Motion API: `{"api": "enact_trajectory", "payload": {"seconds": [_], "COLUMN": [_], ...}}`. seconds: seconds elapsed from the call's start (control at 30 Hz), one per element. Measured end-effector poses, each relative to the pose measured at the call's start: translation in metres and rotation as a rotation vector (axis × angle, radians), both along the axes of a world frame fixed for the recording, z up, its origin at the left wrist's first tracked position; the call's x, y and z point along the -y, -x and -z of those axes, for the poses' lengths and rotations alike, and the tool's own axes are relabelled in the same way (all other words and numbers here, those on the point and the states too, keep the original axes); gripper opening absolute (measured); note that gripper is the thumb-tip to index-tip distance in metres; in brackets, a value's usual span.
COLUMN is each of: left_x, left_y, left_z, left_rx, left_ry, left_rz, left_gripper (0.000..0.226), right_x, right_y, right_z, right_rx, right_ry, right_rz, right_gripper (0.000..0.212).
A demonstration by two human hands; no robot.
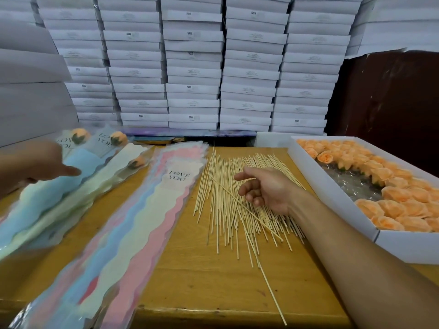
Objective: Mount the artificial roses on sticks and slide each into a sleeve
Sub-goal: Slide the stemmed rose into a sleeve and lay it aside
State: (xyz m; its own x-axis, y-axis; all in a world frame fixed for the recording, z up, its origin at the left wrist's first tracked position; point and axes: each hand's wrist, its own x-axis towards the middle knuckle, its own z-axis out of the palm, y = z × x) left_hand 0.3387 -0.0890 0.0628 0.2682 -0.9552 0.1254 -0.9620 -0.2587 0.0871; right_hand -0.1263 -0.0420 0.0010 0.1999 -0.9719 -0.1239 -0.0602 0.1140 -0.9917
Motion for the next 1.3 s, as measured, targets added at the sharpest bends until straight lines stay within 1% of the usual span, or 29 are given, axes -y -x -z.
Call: {"api": "enact_trajectory", "payload": {"seconds": [0.03,0.1,0.2,0.3,0.37,0.43,0.53,0.63,0.73,0.8,0.87,0.97,1.07,1.2,1.3], "left_x": [-0.004,-0.011,-0.01,-0.008,-0.012,-0.013,-0.016,-0.019,-0.021,-0.022,-0.024,-0.03,-0.034,-0.033,-0.033], "left_y": [0.013,0.058,0.122,0.181,0.221,0.253,0.288,0.306,0.313,0.316,0.319,0.322,0.322,0.32,0.321], "left_z": [-0.003,-0.008,-0.002,0.011,0.02,0.029,0.04,0.051,0.063,0.069,0.072,0.079,0.089,0.089,0.087], "left_rx": [0.065,0.12,0.097,-0.046,-0.163,-0.274,-0.431,-0.565,-0.645,-0.686,-0.7,-0.696,-0.66,-0.682,-0.667], "left_ry": [-0.026,-0.007,0.039,0.069,0.052,0.04,0.054,0.089,0.143,0.196,0.252,0.34,0.336,0.377,0.394], "left_rz": [-0.026,0.039,0.208,0.332,0.405,0.431,0.417,0.403,0.401,0.416,0.432,0.432,0.461,0.535,0.549], "left_gripper": [0.055,0.057,0.059,0.05,0.044,0.042,0.037,0.032,0.029,0.032,0.033,0.028,0.023,0.022,0.02], "right_x": [0.0,-0.001,-0.001,-0.001,-0.001,-0.001,0.001,0.002,0.004,0.005,0.006,0.009,0.01,0.011,0.011], "right_y": [0.0,0.0,0.0,0.001,0.001,0.002,0.003,0.003,0.003,0.003,0.002,0.002,0.001,0.003,0.004], "right_z": [0.0,0.0,0.0,-0.001,-0.002,-0.002,-0.001,0.0,0.003,0.005,0.007,0.01,0.011,0.011,0.009], "right_rx": [-0.012,-0.03,-0.054,-0.054,-0.046,-0.044,-0.059,-0.082,-0.142,-0.204,-0.265,-0.366,-0.46,-0.509,-0.541], "right_ry": [0.005,0.012,0.02,0.022,0.026,0.039,0.075,0.123,0.19,0.227,0.26,0.307,0.342,0.378,0.4], "right_rz": [0.001,0.009,0.017,0.02,0.028,0.044,0.077,0.115,0.15,0.169,0.182,0.205,0.206,0.215,0.224], "right_gripper": [0.032,0.029,0.027,0.026,0.025,0.023,0.021,0.02,0.019,0.018,0.019,0.016,0.014,0.014,0.014]}}
